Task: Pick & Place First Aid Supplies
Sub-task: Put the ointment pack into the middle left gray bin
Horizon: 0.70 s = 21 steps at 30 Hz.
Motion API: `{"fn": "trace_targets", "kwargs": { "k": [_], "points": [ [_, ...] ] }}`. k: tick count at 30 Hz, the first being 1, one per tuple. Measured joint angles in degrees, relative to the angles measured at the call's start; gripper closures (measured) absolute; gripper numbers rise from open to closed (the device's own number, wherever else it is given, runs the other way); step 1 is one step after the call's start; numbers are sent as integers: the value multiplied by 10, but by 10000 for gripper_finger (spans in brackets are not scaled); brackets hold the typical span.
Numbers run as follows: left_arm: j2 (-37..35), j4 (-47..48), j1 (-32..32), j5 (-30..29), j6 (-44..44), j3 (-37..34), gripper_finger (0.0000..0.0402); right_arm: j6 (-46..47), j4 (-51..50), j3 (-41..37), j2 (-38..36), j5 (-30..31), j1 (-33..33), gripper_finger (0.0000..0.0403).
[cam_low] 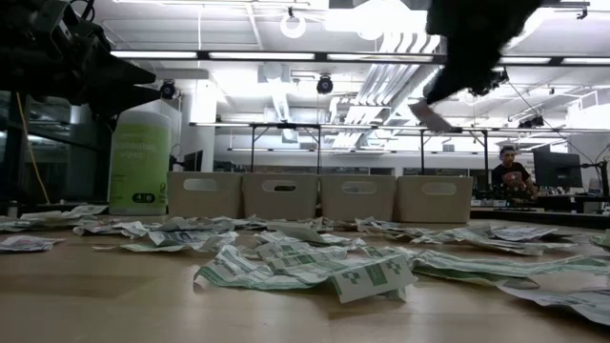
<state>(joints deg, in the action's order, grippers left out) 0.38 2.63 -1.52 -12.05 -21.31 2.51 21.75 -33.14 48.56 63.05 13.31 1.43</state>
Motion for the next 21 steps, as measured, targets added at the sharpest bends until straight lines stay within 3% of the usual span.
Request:
{"fn": "trace_targets", "kwargs": {
  "k": [11,21],
  "points": [
    [0,0,0,0,0,0,252,-135,127,88,128,-49,-125,403],
    [0,0,0,0,0,0,252,-210,236,164,274,-92,-196,403]
  ]
}}
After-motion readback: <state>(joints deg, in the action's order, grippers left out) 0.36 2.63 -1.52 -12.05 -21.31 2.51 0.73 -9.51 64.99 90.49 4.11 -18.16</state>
